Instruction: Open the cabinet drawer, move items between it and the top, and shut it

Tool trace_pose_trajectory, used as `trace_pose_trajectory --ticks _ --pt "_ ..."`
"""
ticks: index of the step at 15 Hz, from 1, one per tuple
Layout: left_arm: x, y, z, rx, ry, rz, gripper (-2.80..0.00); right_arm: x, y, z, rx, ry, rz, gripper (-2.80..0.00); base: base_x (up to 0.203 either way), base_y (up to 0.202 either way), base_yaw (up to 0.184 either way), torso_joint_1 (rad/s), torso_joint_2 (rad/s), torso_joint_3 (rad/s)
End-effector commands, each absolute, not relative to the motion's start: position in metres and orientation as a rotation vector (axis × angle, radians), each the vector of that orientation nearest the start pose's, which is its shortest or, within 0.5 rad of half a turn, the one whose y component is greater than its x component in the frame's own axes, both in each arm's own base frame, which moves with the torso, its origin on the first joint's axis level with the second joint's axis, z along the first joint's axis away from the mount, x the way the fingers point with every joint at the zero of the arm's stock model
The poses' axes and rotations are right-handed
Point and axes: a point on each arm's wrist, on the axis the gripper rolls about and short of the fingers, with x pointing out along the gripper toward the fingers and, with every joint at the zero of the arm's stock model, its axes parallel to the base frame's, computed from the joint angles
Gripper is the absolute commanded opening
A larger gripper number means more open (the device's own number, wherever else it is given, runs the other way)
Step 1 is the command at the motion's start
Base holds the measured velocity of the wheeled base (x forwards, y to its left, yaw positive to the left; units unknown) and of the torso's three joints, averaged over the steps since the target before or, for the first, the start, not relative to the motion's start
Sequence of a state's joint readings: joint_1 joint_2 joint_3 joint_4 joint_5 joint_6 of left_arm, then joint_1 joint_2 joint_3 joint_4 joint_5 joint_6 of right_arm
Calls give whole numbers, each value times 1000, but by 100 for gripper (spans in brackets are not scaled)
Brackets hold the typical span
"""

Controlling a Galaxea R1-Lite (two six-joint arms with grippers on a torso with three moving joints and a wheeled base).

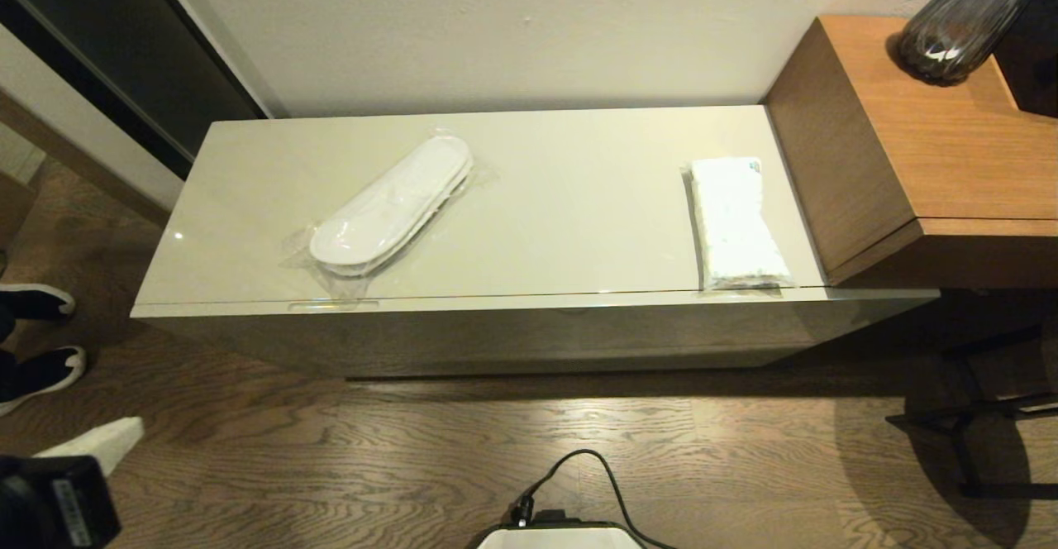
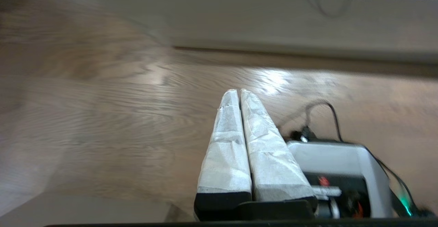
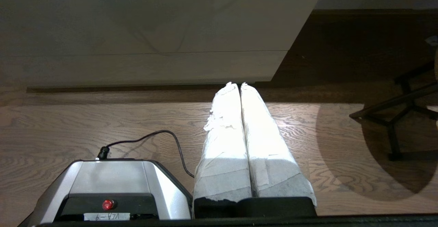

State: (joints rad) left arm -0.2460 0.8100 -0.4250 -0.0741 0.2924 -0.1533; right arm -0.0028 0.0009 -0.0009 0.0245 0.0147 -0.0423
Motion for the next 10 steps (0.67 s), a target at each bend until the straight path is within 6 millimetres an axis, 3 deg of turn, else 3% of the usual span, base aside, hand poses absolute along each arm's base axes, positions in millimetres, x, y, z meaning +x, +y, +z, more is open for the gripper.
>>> trace_pose_trajectory --ticks 1,5,10 --pt "31 0 194 -111 133 112 -280 -23 0 73 -43 24 13 -280 0 0 0 0 0 0" --pt "-23 11 192 -94 8 241 -280 -23 0 73 -43 24 14 -280 0 0 0 0 0 0" --pt "-30 16 188 -106 0 415 -280 -23 0 73 -43 24 13 -280 0 0 0 0 0 0"
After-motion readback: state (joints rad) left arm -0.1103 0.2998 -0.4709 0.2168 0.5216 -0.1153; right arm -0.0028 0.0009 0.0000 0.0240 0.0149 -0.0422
